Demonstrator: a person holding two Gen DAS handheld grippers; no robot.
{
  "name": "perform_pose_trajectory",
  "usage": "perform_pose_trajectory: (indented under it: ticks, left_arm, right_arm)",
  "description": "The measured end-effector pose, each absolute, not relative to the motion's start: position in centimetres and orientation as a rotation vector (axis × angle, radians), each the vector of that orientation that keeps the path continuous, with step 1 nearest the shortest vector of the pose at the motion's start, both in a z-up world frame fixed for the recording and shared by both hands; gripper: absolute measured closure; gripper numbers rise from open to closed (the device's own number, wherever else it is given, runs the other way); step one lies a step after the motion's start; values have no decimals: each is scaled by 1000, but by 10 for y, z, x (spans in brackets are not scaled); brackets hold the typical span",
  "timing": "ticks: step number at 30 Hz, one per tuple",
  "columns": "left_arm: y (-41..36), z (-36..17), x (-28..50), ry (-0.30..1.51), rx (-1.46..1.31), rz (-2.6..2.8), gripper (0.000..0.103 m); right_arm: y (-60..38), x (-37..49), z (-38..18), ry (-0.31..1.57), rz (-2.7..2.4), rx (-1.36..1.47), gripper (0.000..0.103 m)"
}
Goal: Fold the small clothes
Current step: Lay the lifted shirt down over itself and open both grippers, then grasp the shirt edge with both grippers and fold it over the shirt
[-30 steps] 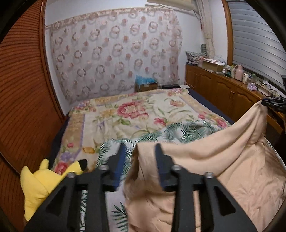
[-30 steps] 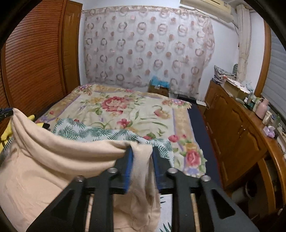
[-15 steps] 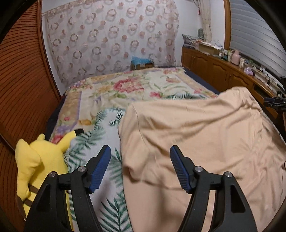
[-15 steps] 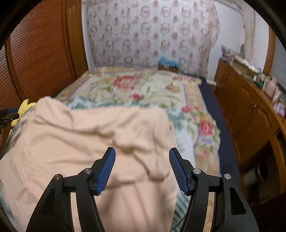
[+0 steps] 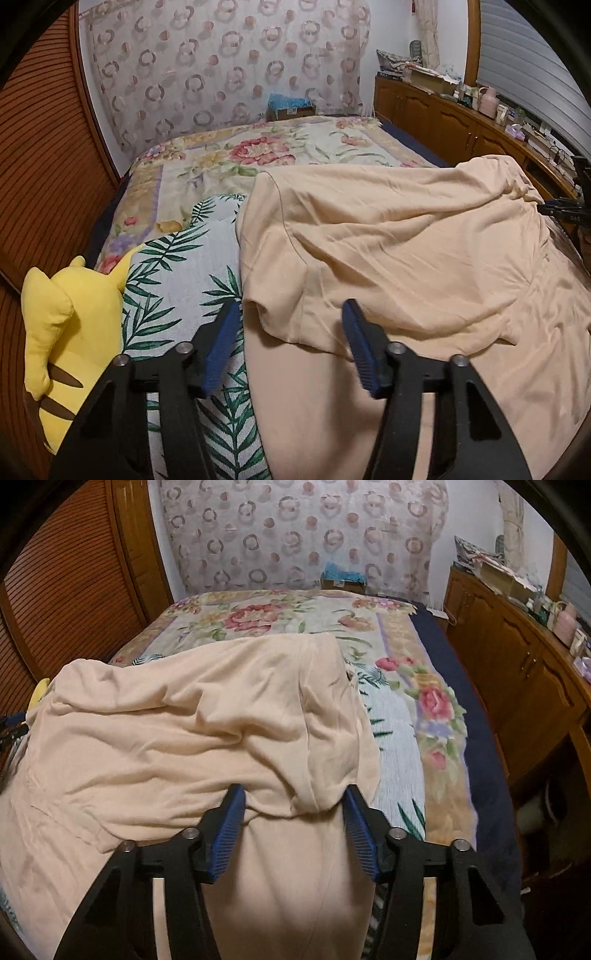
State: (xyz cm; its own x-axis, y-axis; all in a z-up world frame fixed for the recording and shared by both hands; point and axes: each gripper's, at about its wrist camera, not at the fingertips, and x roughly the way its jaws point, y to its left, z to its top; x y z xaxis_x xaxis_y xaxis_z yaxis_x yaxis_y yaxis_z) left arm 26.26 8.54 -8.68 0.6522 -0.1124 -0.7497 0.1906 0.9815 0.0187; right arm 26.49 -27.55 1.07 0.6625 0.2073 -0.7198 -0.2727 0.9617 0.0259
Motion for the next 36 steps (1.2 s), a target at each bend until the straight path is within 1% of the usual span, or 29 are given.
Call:
perform_pose_trajectory:
  ticks: [2, 3, 4, 5, 6, 7, 9, 10, 14, 20, 28, 36]
  left_arm:
    - [84, -88, 265, 846, 96, -182, 53]
    - [83, -89, 267, 849, 102, -184, 56]
    - [81, -91, 269, 852, 109, -183, 59]
    - [80, -92, 271, 858, 114, -183, 62]
    - [78, -94, 274, 864, 121, -178, 68]
    - [78, -95, 276, 867, 124, -174, 75]
    - [78, -96, 279, 870, 121, -176, 82]
    - [78, -95, 280, 867, 117, -179, 88]
    - [76, -91, 277, 854, 124, -180, 95]
    - [79, -75, 270, 803, 104, -180, 98]
    - [82, -49, 256, 727, 98, -172, 98]
    - [83, -24, 231, 661, 91, -172, 99]
  right_arm:
    - [-275, 268, 11, 803, 276, -89, 59]
    - [-273, 269, 9, 801, 277, -96, 65]
    - [-272, 271, 11, 800, 279, -103, 68]
    - [-271, 271, 12, 797, 281, -111, 75]
    - [-270, 271, 13, 793, 282, -121, 84]
    - [-267, 269, 10, 787, 287, -131, 88]
    - [-262, 267, 10, 769, 297, -147, 94]
    - [-260, 264, 11, 760, 302, -152, 95]
    - [-259, 251, 13, 703, 312, -166, 97]
    - [-264, 228, 23, 612, 300, -150, 98]
    - [-260, 206, 21, 560, 309, -153, 98]
    - [-273, 176, 35, 498, 316, -152, 98]
